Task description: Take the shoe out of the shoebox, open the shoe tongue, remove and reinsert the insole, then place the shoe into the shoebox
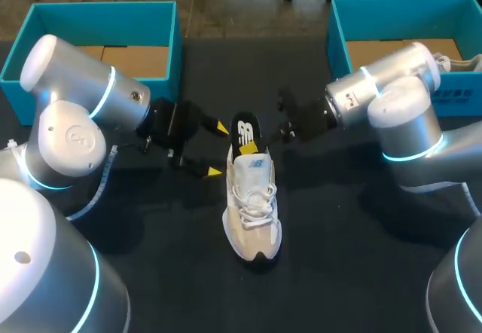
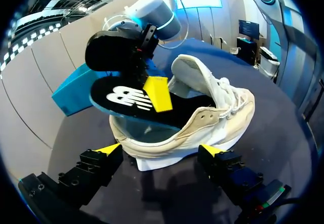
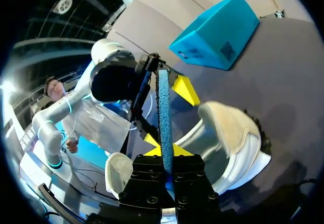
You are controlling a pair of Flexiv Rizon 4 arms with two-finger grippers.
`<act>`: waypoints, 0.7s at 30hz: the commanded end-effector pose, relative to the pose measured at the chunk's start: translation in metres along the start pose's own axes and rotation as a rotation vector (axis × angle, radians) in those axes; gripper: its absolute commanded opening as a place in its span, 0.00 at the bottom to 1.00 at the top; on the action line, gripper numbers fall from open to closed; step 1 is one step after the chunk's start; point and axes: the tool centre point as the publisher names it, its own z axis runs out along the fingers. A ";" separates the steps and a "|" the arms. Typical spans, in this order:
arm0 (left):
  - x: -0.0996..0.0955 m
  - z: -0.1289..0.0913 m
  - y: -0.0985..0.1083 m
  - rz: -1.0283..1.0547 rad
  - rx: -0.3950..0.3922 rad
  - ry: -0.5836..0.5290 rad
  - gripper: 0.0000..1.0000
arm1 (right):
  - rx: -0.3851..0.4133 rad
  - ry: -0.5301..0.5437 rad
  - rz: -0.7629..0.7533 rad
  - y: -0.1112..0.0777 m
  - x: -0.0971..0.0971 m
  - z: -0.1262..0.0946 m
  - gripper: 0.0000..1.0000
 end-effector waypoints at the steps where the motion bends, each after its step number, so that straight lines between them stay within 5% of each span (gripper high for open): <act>1: 0.000 0.001 0.000 0.001 0.000 0.000 1.00 | 0.018 -0.003 0.041 -0.014 0.003 0.009 0.00; 8: 0.000 0.001 0.000 0.001 0.000 0.000 1.00 | 0.023 0.006 0.076 -0.024 0.005 0.012 0.00; 10: 0.000 0.001 0.000 0.001 0.000 0.000 1.00 | 0.023 -0.005 0.063 -0.019 0.005 0.011 0.20; 14: 0.000 0.001 0.000 0.001 0.000 0.000 1.00 | 0.029 -0.031 0.038 -0.011 0.008 0.006 0.37; 21: 0.000 0.001 0.000 0.001 0.000 0.000 1.00 | 0.042 -0.054 0.007 0.002 0.005 -0.004 0.36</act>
